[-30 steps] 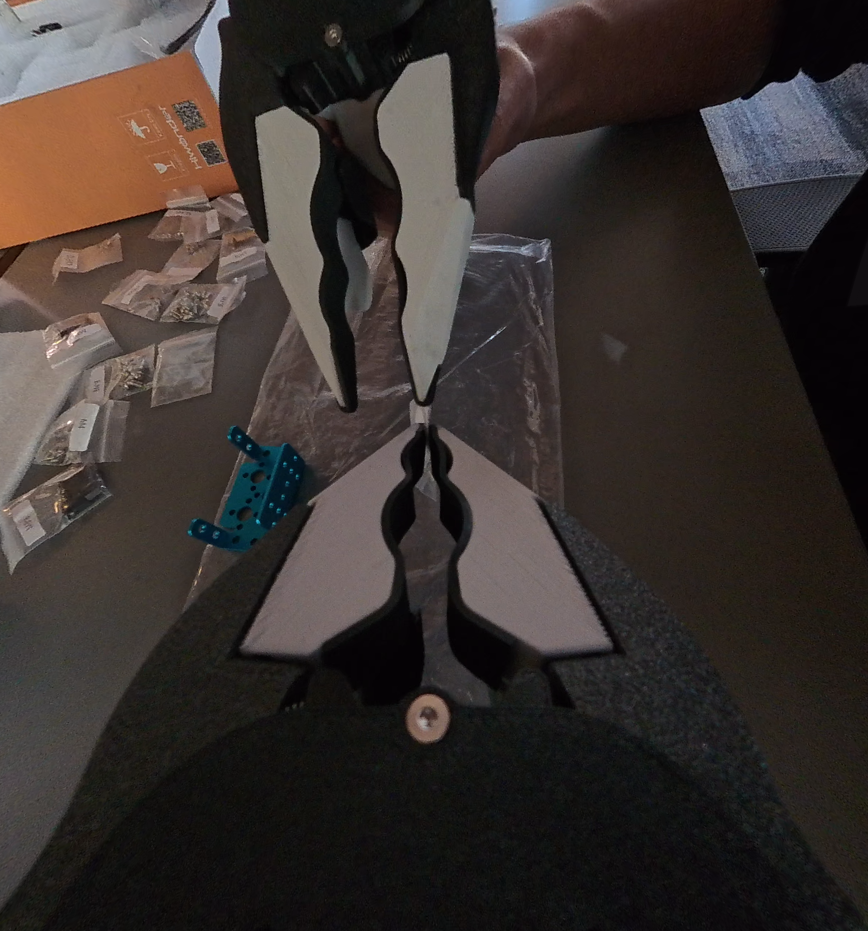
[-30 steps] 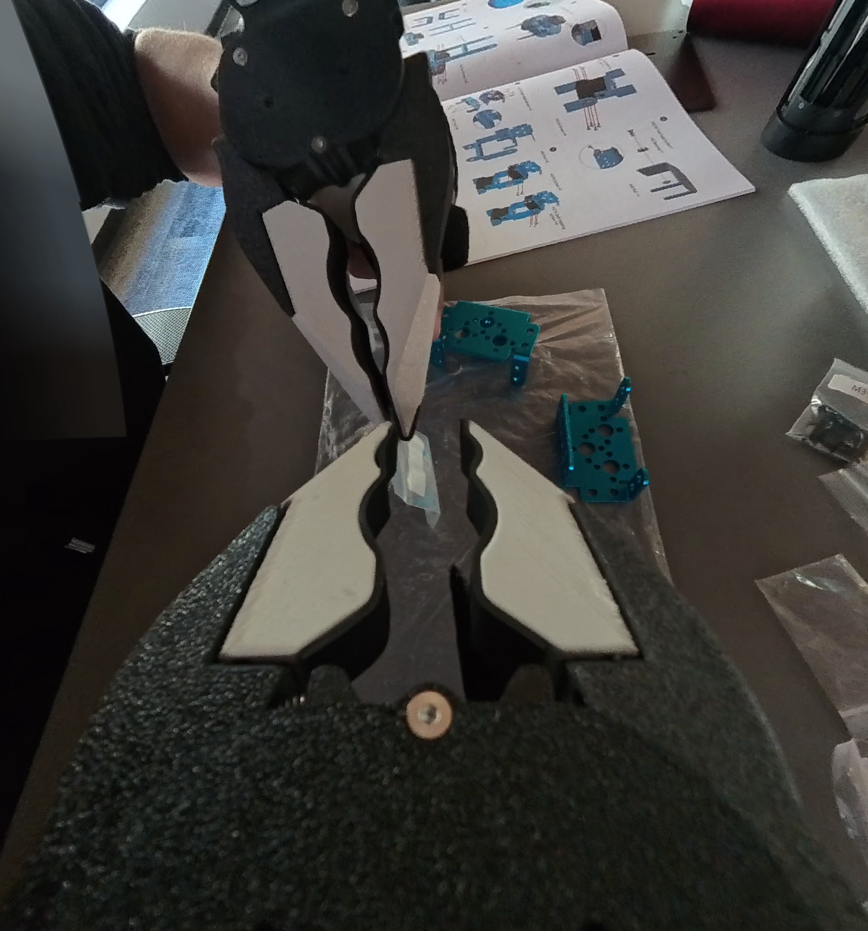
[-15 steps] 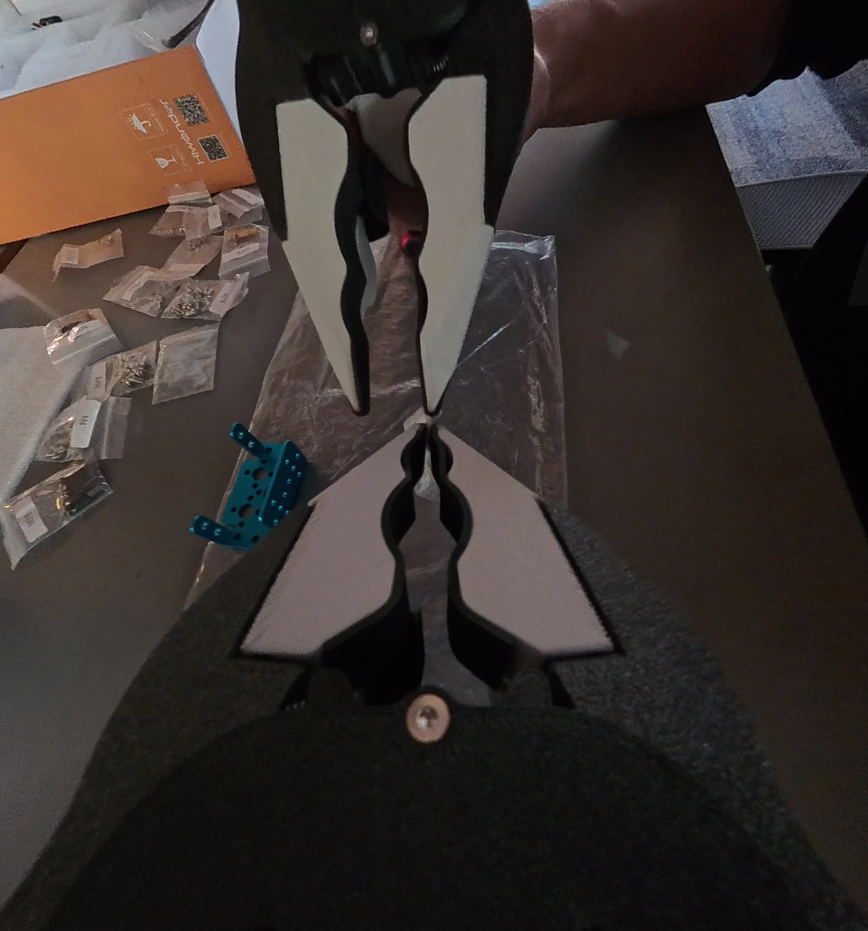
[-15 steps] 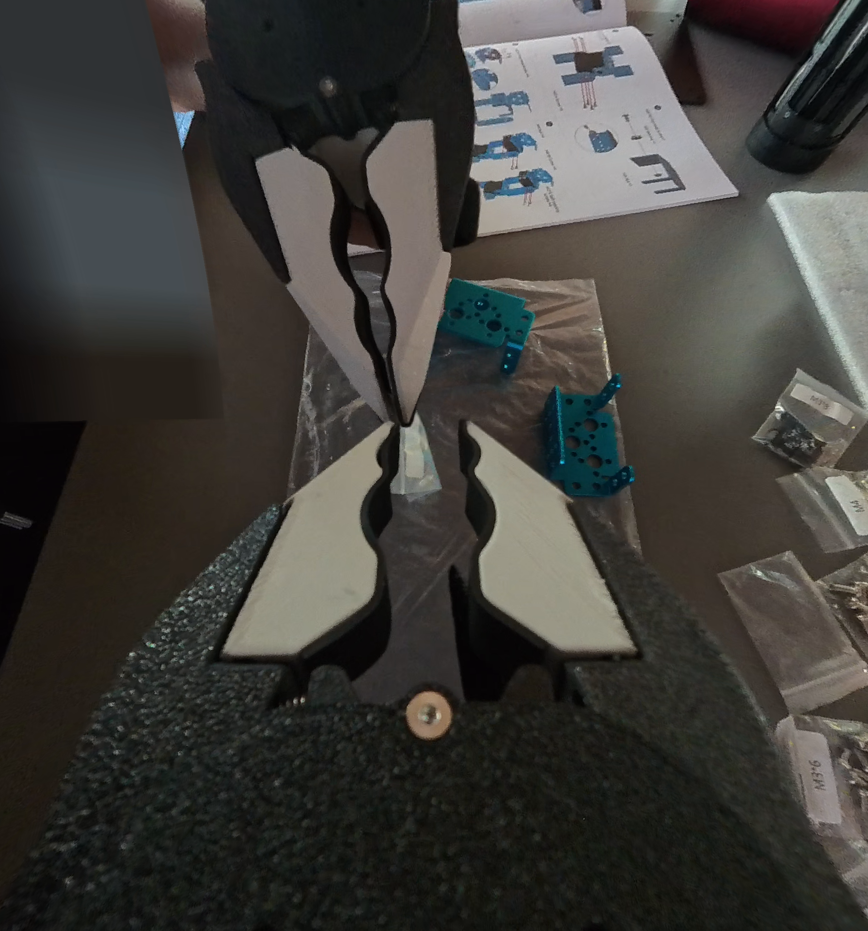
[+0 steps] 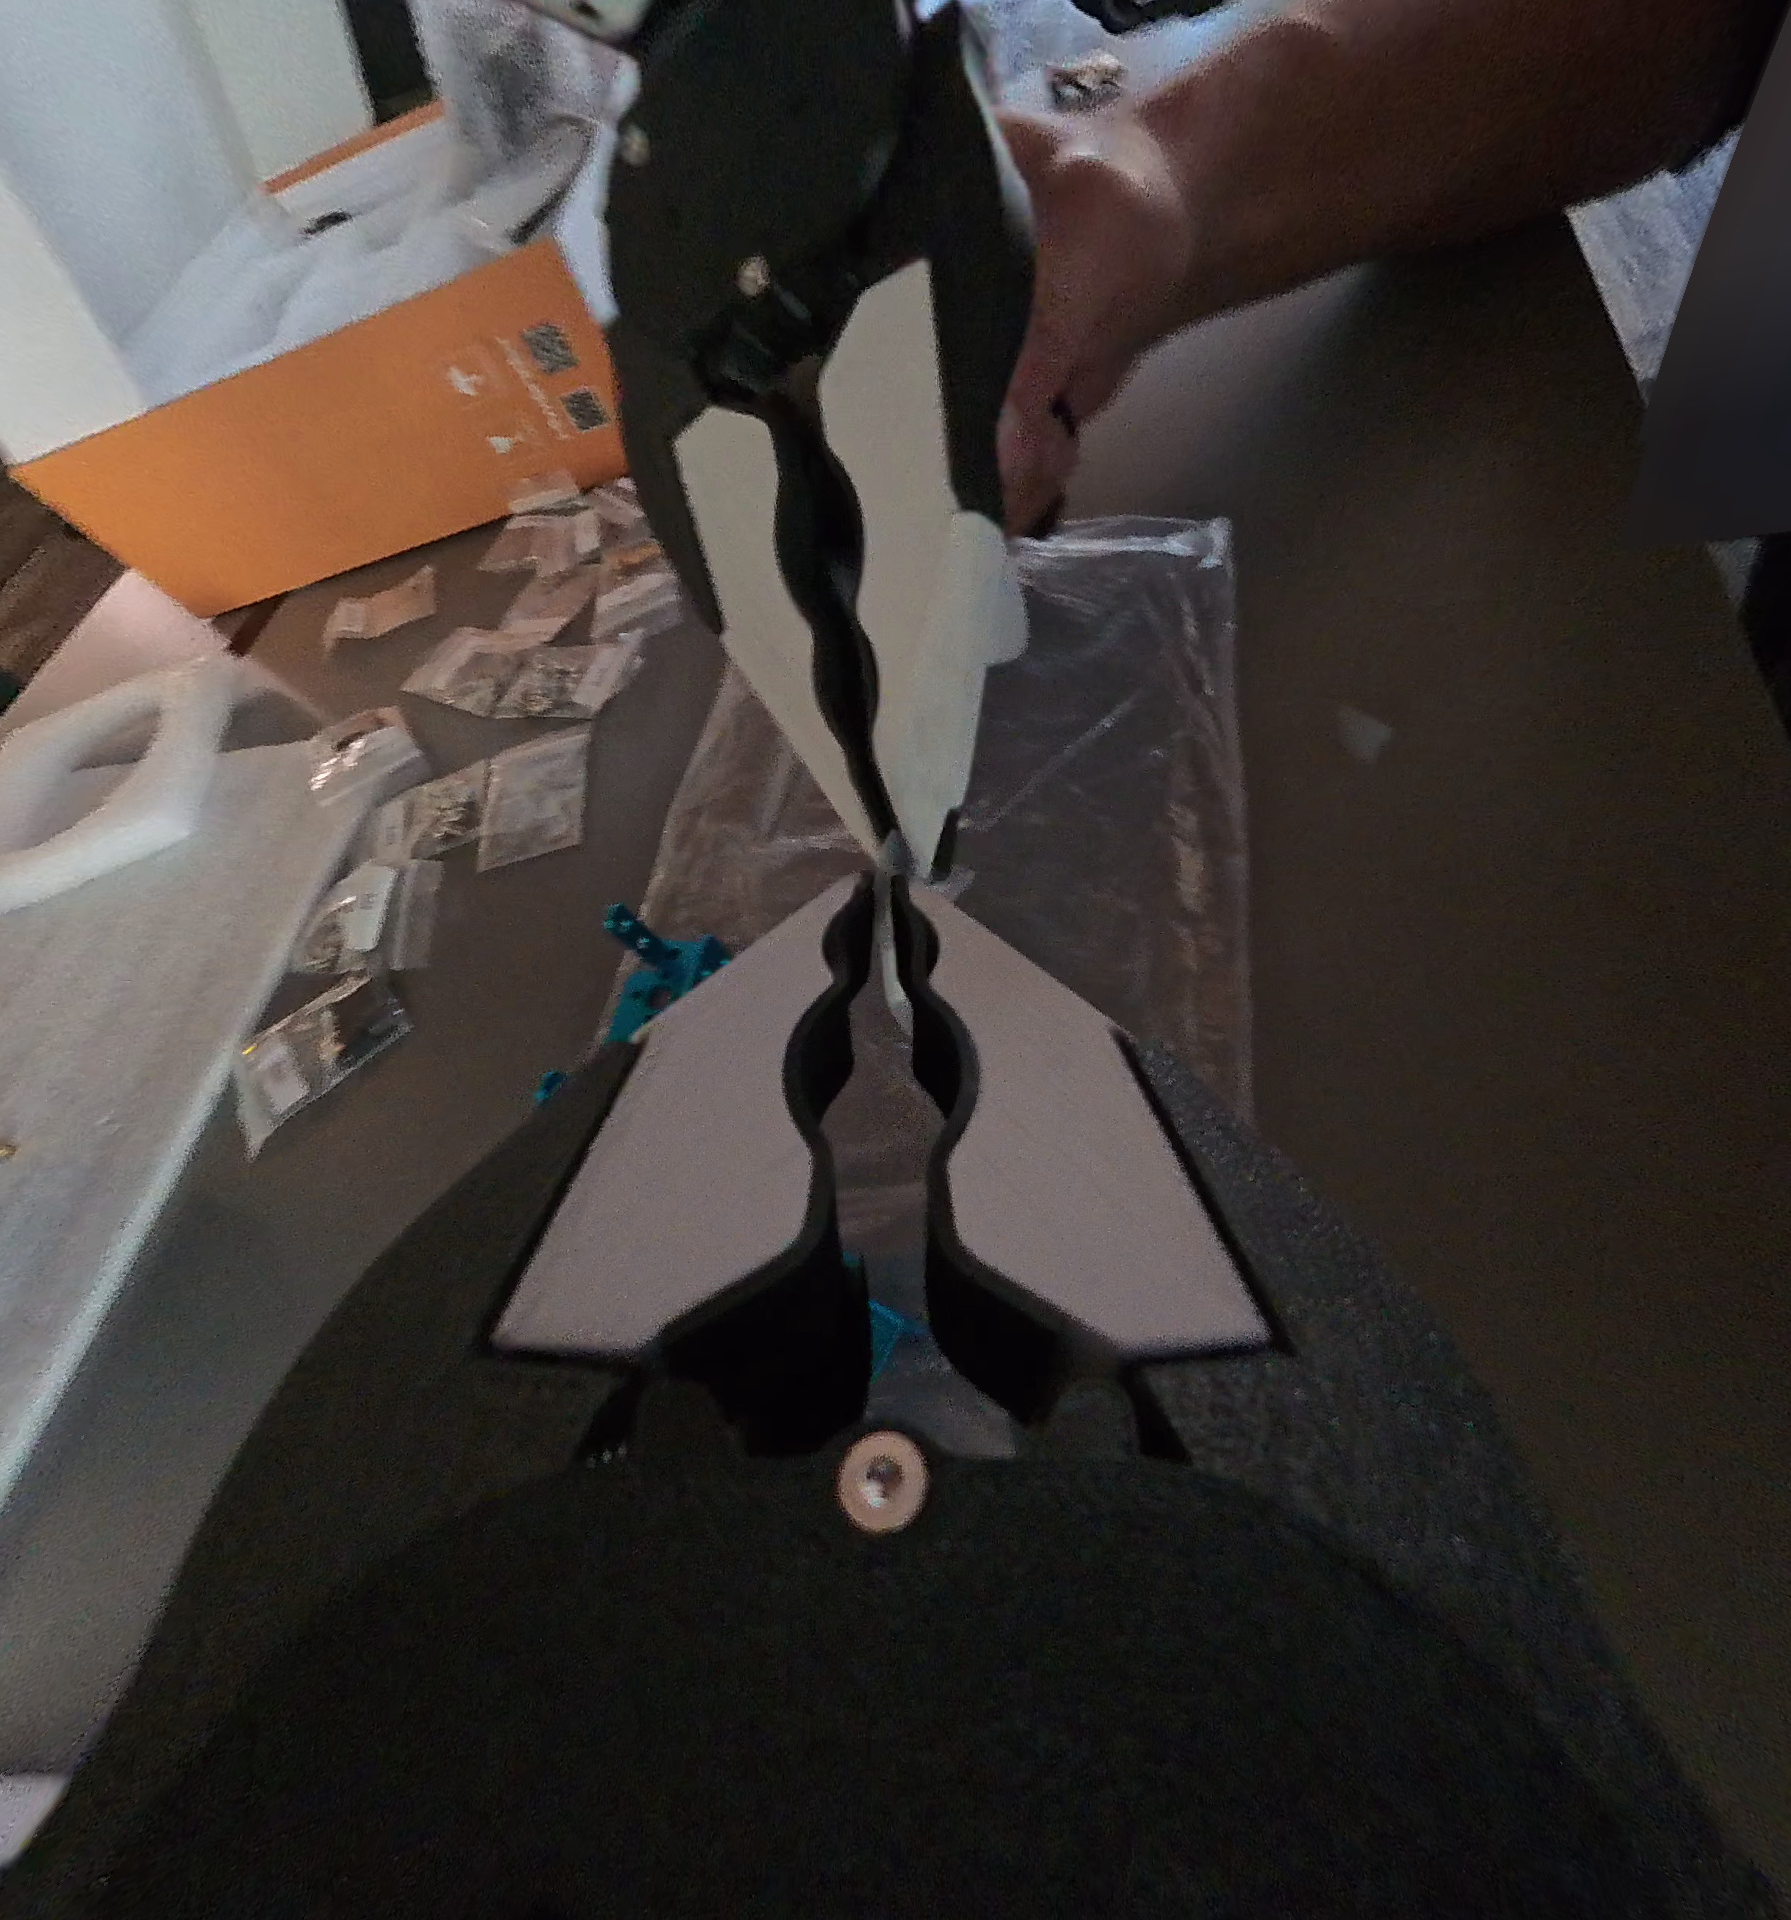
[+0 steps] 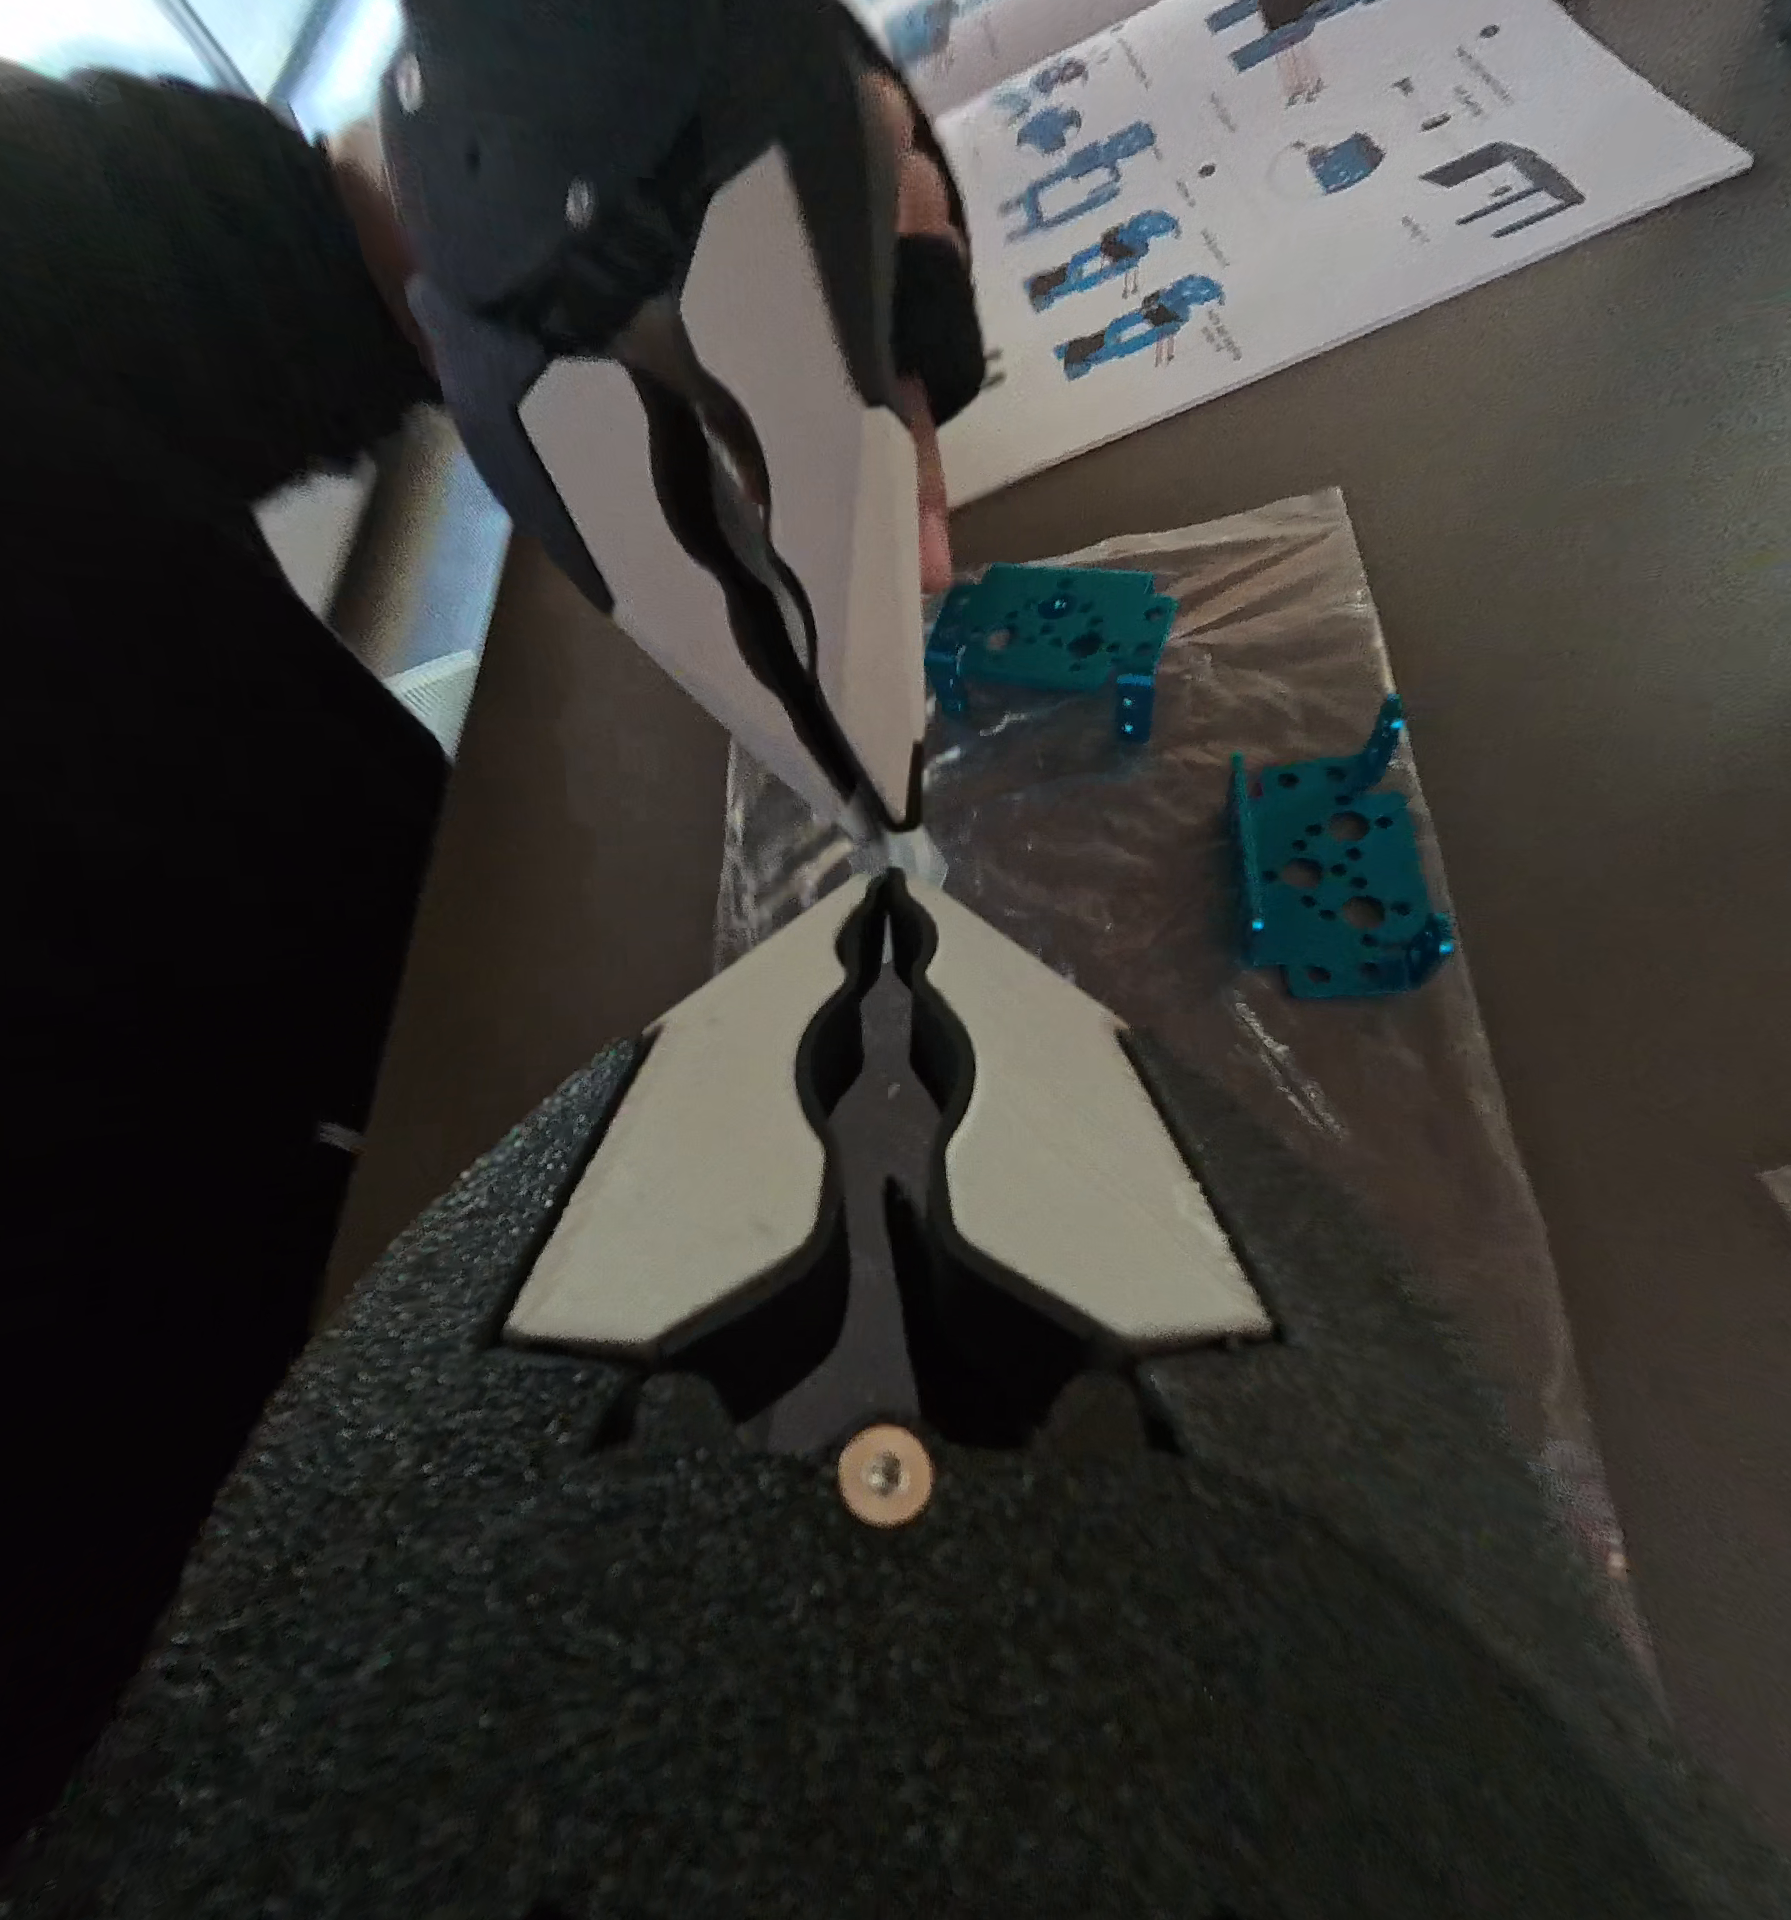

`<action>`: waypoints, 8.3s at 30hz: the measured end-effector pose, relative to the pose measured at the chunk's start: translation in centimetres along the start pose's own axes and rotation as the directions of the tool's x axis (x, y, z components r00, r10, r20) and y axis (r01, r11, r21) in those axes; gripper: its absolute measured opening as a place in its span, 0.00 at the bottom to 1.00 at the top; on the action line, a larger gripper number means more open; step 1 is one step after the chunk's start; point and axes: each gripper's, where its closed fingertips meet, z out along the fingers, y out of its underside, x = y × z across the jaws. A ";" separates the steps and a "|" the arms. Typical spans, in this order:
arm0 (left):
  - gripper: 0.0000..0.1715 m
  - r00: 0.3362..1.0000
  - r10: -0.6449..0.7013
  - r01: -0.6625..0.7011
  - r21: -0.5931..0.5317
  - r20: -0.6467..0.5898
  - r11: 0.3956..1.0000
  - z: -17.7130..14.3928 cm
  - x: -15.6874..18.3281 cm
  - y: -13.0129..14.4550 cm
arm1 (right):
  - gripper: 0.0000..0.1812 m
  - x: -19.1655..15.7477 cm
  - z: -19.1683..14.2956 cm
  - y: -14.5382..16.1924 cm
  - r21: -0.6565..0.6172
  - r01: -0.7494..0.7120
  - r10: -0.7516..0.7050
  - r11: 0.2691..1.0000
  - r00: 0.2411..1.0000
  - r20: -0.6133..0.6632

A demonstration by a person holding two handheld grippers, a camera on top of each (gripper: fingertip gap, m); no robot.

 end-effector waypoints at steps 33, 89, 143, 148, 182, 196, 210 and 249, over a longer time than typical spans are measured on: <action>0.10 0.860 -0.488 0.509 0.202 -0.146 0.837 -1.3 -2.6 -2.6 | 0.00 2.0 -1.9 -4.2 0.286 -0.060 0.131 0.956 0.963 -0.237; 0.00 0.853 -0.515 0.497 0.169 0.087 0.851 -1.0 -4.8 0.0 | 0.00 4.7 -2.1 -2.6 0.263 -0.253 0.324 0.931 0.904 -0.278; 0.00 0.638 -0.701 0.745 0.025 -0.319 0.667 -0.3 -1.5 -0.3 | 0.22 0.7 0.4 -2.1 -0.101 0.668 -0.624 0.737 0.615 -0.482; 0.00 0.599 -0.631 0.758 0.096 -0.493 0.645 -2.6 -1.4 -3.0 | 0.27 -0.4 -2.5 -3.7 0.251 0.426 -0.365 0.869 0.895 -0.258; 0.00 0.485 -0.820 0.872 0.101 -0.305 0.478 -0.9 -3.8 -0.5 | 0.41 2.6 -2.2 -4.1 -0.100 0.590 -0.522 0.801 0.607 -0.599; 0.00 0.624 -0.765 0.780 0.082 -0.156 0.620 0.0 -3.1 0.4 | 0.14 3.0 0.1 -2.8 -0.184 0.564 -0.554 0.805 0.604 -0.573; 0.00 0.759 -0.607 0.647 0.163 -0.237 0.745 -0.7 -1.4 -2.5 | 0.30 0.3 -4.5 -4.4 0.310 0.384 -0.320 0.870 0.917 -0.238; 0.00 0.776 -0.519 0.630 0.393 -0.358 0.670 -4.8 -3.4 -5.9 | 0.01 -0.8 -6.2 -5.7 0.507 -0.200 0.029 0.838 0.945 0.326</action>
